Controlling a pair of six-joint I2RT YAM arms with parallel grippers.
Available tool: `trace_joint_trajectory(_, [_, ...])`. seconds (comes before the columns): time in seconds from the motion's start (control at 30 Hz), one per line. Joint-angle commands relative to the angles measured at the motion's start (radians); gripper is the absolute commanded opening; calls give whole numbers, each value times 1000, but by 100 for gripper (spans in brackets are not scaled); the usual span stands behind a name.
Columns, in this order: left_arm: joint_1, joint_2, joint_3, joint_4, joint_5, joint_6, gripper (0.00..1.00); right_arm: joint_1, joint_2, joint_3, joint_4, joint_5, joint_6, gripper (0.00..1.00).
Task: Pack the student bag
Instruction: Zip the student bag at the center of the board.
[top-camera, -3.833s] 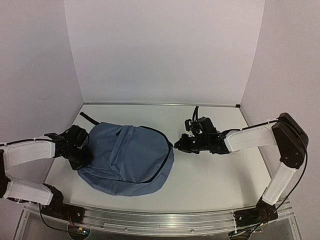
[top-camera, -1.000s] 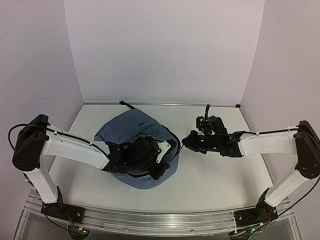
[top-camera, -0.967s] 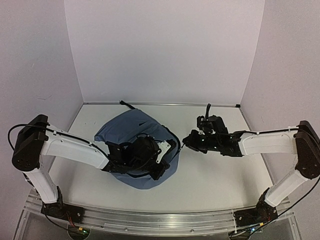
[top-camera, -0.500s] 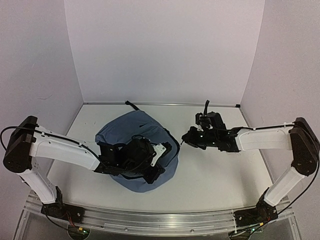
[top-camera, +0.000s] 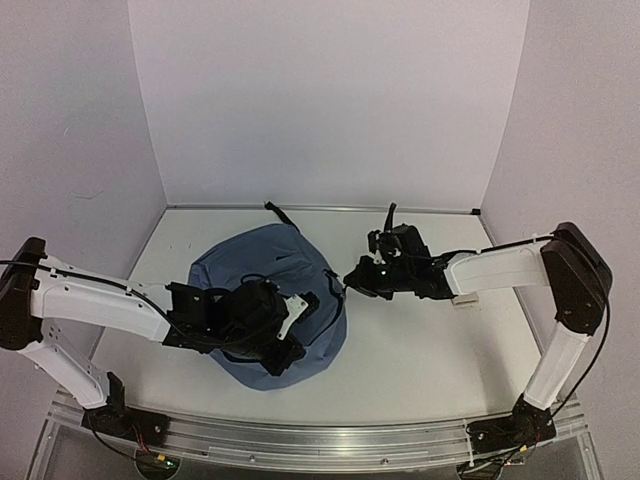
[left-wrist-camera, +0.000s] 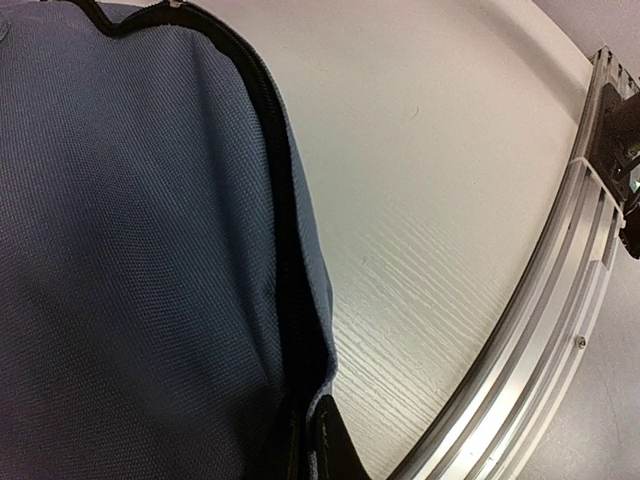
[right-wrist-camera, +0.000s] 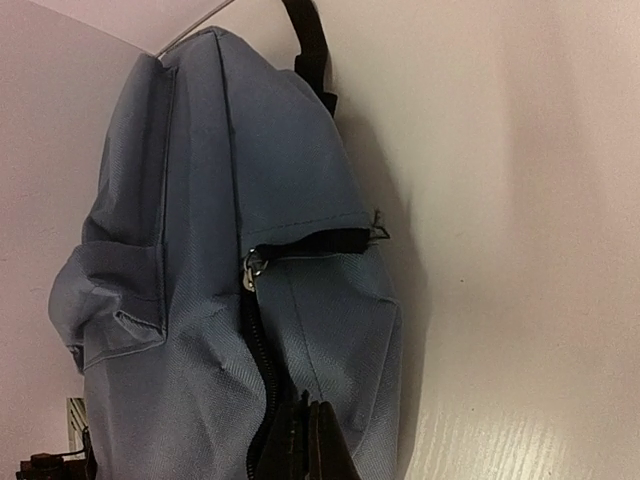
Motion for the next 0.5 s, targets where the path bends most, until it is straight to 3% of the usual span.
trace_joint_trajectory(0.0, [-26,-50,-39,-195,133,-86,0,-26,45,77,92,59,-21,0])
trace_joint_trajectory(0.13, [-27,-75,-56,-195,131,-114,3,-27,45,83,102,19,-25,0])
trace_joint_trajectory(0.27, [-26,-94,-8,-124,64,-143,27,-24,16,48,118,-13,-14,0])
trace_joint_trajectory(0.47, [-1,24,238,-70,-113,-222,59,-10,-28,-22,135,-17,9,0])
